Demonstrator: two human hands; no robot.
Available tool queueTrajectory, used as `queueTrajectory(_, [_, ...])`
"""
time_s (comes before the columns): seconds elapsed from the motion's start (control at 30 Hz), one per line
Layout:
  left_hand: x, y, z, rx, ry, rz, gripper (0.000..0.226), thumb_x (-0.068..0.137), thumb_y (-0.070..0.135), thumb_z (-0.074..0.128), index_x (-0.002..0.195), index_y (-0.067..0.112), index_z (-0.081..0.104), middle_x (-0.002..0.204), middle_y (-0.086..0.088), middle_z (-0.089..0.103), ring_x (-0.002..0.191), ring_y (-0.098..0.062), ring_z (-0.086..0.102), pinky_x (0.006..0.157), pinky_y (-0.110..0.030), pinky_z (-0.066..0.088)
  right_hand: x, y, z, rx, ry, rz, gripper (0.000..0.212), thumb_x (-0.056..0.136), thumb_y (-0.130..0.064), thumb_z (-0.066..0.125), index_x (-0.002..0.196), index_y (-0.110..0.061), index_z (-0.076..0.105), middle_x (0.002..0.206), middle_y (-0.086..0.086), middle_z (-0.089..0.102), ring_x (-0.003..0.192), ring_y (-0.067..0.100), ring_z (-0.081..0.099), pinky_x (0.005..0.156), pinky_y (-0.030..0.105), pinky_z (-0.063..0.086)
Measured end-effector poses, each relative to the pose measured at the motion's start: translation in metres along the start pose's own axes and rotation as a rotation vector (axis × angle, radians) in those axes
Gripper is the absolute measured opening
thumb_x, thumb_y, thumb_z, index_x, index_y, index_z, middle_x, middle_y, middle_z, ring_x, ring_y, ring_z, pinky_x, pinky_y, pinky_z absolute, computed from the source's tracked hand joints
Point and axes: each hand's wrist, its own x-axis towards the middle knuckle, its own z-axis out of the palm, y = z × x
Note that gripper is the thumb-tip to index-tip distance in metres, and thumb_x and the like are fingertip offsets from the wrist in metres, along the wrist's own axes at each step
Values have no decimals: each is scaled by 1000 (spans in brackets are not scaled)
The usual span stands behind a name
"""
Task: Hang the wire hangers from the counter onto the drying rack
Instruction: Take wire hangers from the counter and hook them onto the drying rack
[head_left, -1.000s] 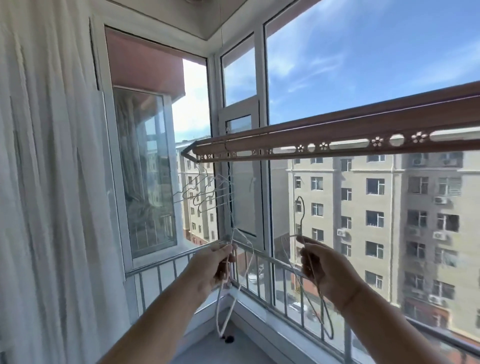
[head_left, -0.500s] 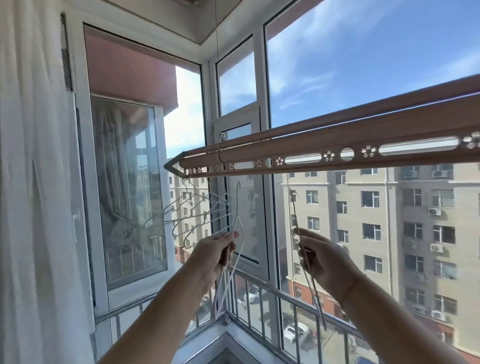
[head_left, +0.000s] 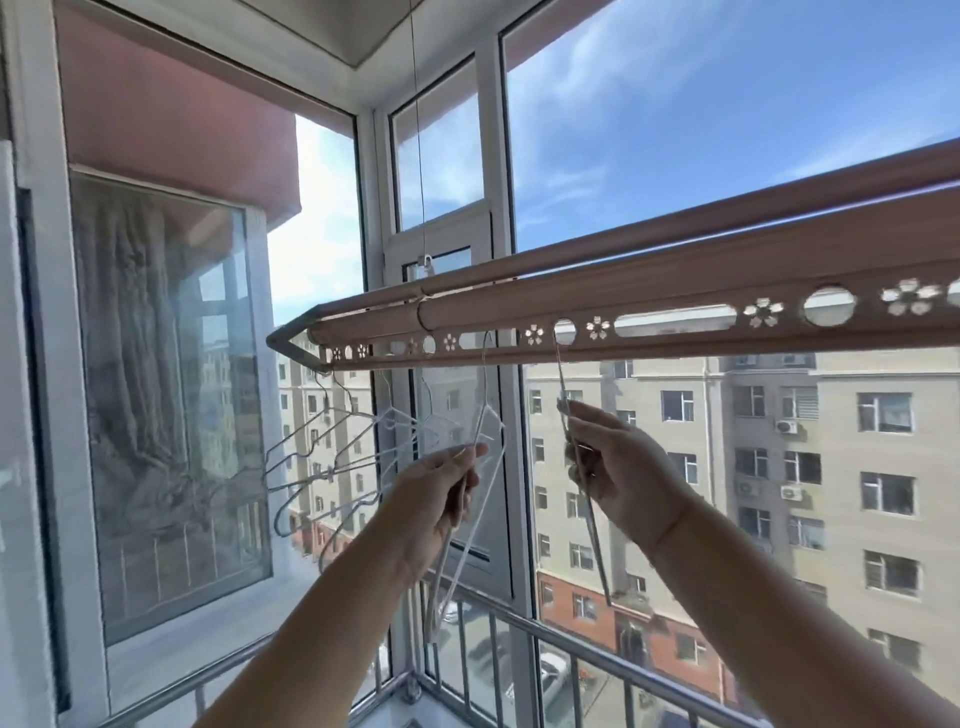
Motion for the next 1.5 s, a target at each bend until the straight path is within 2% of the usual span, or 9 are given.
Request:
queueTrajectory(0.13, [22, -3, -5, 17, -66, -15, 25, 96, 9, 44, 112, 0, 61, 51, 5, 55, 37, -1, 40, 38, -13, 33, 8, 2, -1, 34, 60, -33, 30, 91, -1, 48, 116, -8, 62, 71, 2, 51, 61, 10, 45, 52, 20, 35])
queueTrajectory(0.27, [41, -11, -8, 3, -81, -60, 25, 95, 8, 44, 110, 3, 64, 89, -9, 62, 51, -5, 46, 41, -14, 36, 12, 10, -8, 22, 151, -32, 29, 91, 0, 47, 115, -7, 62, 73, 3, 52, 64, 12, 46, 55, 21, 35])
queueTrajectory(0.43, [55, -23, -12, -113, -146, -111, 20, 93, 10, 51, 104, 4, 66, 63, -2, 58, 51, -8, 45, 46, -17, 36, 12, 19, -16, 7, 220, -23, 29, 90, 0, 49, 116, -5, 61, 72, 3, 52, 64, 12, 46, 55, 21, 38])
queueTrajectory(0.8, [51, -50, -45, -57, -119, -132, 31, 87, 29, 57, 105, 5, 65, 83, -5, 61, 78, -17, 50, 70, -28, 39, 1, 31, -27, -92, 285, -77, 18, 91, -12, 46, 91, -14, 63, 71, 2, 54, 63, 12, 49, 59, 25, 38])
queueTrajectory(0.97, [36, -91, -65, -16, -156, -210, 19, 89, 25, 54, 94, 9, 64, 82, -5, 59, 76, -16, 51, 66, -29, 39, -29, 58, -62, -205, 415, -108, 17, 91, -7, 48, 91, -18, 62, 74, 0, 55, 67, 13, 50, 57, 21, 38])
queueTrajectory(1.07, [26, -129, -66, 3, -235, -337, 21, 90, 22, 55, 97, 6, 65, 82, -5, 60, 73, -16, 51, 65, -28, 39, -55, 82, -91, -357, 453, -69, 18, 85, -8, 57, 102, -14, 61, 80, 1, 58, 74, 14, 52, 63, 24, 40])
queueTrajectory(1.2, [8, -180, -35, 138, -427, -431, 24, 92, 22, 54, 106, 7, 65, 91, -7, 66, 82, -18, 58, 73, -29, 44, -102, 102, -123, -594, 474, -4, 57, 70, -24, 69, 123, -13, 54, 107, 8, 61, 98, 18, 58, 71, 20, 44])
queueTrajectory(1.33, [-17, -215, 23, 229, -612, -419, 31, 89, 24, 61, 118, 14, 60, 108, -4, 68, 97, -17, 62, 84, -31, 45, -150, 113, -154, -722, 580, 43, 58, 75, -21, 74, 127, -18, 49, 117, 6, 55, 111, 21, 53, 85, 26, 49])
queueTrajectory(1.5, [-69, -234, 113, 297, -887, -330, 37, 88, 18, 63, 123, 13, 56, 115, -4, 65, 100, -11, 61, 73, -14, 46, -227, 93, -194, -850, 727, 44, 60, 81, -17, 69, 135, -15, 42, 121, 1, 48, 114, 14, 46, 92, 24, 37])
